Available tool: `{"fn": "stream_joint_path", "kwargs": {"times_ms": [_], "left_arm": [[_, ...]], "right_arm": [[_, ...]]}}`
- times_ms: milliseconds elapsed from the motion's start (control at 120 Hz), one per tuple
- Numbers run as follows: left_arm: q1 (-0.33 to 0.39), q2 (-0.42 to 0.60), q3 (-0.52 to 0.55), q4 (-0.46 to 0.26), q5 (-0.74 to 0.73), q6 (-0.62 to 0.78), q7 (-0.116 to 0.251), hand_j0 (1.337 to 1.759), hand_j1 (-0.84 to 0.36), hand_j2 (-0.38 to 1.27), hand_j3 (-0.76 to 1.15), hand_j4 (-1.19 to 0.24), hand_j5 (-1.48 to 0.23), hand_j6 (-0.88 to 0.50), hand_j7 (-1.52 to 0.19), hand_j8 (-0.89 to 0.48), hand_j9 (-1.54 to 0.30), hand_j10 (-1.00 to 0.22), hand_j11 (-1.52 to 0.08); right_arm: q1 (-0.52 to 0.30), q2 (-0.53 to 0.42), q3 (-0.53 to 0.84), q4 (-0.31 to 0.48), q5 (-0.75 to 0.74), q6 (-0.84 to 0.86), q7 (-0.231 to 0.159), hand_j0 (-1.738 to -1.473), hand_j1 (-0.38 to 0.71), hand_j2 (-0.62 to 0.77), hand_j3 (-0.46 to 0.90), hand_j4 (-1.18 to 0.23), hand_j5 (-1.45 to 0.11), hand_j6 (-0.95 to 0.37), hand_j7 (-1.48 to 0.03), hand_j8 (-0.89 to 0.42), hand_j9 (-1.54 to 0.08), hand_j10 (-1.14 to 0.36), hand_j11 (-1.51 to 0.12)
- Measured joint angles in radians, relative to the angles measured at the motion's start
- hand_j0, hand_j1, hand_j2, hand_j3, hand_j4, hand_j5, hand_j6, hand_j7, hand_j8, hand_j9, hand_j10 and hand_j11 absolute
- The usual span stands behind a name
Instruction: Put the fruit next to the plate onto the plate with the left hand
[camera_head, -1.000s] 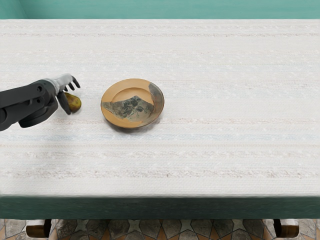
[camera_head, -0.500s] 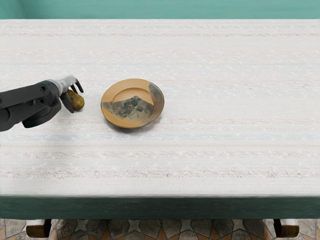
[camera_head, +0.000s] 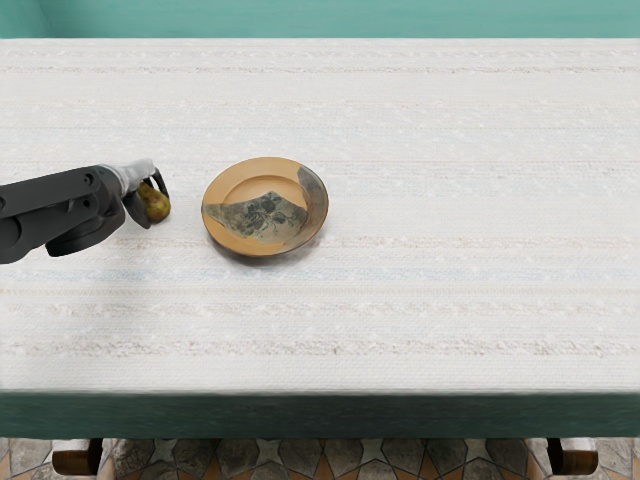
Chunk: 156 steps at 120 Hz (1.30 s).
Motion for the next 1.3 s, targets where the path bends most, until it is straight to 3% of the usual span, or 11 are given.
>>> {"fn": "stream_joint_path", "kwargs": {"times_ms": [183,475,592,750,925,1300], "left_arm": [[-0.003,0.002,-0.001,0.001,-0.021,-0.018,0.002,1.647,-0.3,0.02,0.0,-0.5,-0.83,-0.33,-0.84,-0.48,-0.84,-0.62,-0.83],[-0.04,0.034,-0.055,0.004,-0.227,-0.031,0.001,1.652,-0.27,0.27,0.0,-0.6,-0.86,-0.46,-0.86,-0.6,-0.85,-0.63,-0.85],[-0.045,0.067,-0.121,0.006,-0.286,-0.081,0.002,1.653,-0.27,0.28,0.0,-0.6,-0.86,-0.47,-0.85,-0.59,-0.85,-0.64,-0.85],[-0.11,0.087,-0.189,0.01,-0.389,-0.211,0.009,1.655,-0.3,0.35,0.0,-0.6,-0.87,-0.46,-0.84,-0.59,-0.85,-0.64,-0.85],[-0.11,0.084,-0.262,0.012,-0.467,-0.31,0.012,1.657,-0.32,0.4,0.0,-0.59,-0.87,-0.46,-0.84,-0.58,-0.85,-0.64,-0.85],[-0.076,-0.056,-0.308,0.011,-0.507,-0.375,0.022,1.658,-0.35,0.44,0.0,-0.59,-0.88,-0.45,-0.85,-0.56,-0.85,-0.65,-0.84]], "right_arm": [[0.0,0.0,0.0,0.0,0.0,0.0,0.0,-1.658,-0.35,0.0,0.0,0.0,0.0,0.0,0.0,0.0,0.0,0.0,0.0],[0.0,0.0,0.0,0.0,0.0,0.0,0.0,-1.658,-0.35,0.0,0.0,0.0,0.0,0.0,0.0,0.0,0.0,0.0,0.0],[0.0,0.0,0.0,0.0,0.0,0.0,0.0,-1.658,-0.35,0.0,0.0,0.0,0.0,0.0,0.0,0.0,0.0,0.0,0.0],[0.0,0.0,0.0,0.0,0.0,0.0,0.0,-1.658,-0.35,0.0,0.0,0.0,0.0,0.0,0.0,0.0,0.0,0.0,0.0],[0.0,0.0,0.0,0.0,0.0,0.0,0.0,-1.658,-0.35,0.0,0.0,0.0,0.0,0.0,0.0,0.0,0.0,0.0,0.0],[0.0,0.0,0.0,0.0,0.0,0.0,0.0,-1.658,-0.35,0.0,0.0,0.0,0.0,0.0,0.0,0.0,0.0,0.0,0.0]]}}
